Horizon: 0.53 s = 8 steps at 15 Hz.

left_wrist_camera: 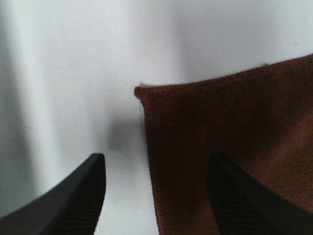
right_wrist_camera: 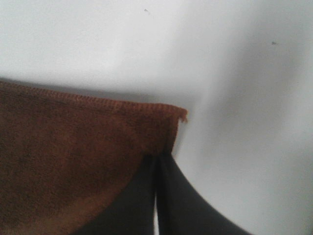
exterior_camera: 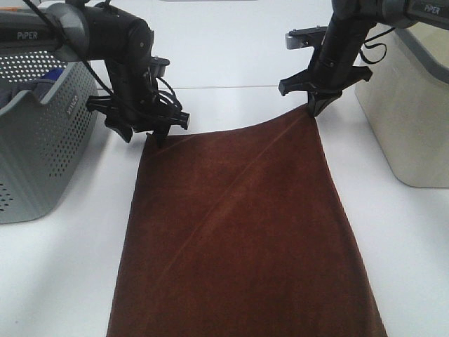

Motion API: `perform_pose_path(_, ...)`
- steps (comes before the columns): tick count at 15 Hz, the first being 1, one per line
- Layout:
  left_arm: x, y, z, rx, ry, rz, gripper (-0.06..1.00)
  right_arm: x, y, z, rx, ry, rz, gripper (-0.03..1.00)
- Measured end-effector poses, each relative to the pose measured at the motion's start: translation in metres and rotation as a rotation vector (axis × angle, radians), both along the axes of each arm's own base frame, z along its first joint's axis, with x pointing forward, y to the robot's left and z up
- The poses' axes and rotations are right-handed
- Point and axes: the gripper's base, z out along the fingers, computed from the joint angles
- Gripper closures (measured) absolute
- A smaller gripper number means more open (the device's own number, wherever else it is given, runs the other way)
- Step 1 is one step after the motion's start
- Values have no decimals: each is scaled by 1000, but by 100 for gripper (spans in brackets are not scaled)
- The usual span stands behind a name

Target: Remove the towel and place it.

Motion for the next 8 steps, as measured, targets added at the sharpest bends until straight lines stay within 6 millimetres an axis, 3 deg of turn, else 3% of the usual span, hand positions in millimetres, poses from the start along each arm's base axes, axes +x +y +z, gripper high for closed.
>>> perform_pose_path(3, 2, 2, -14, 6, 22, 7, 40, 0, 0, 0, 0, 0, 0, 97)
perform_pose_path(8, 6, 8, -18, -8, 22, 37, 51, 0, 0, 0, 0, 1, 0, 97)
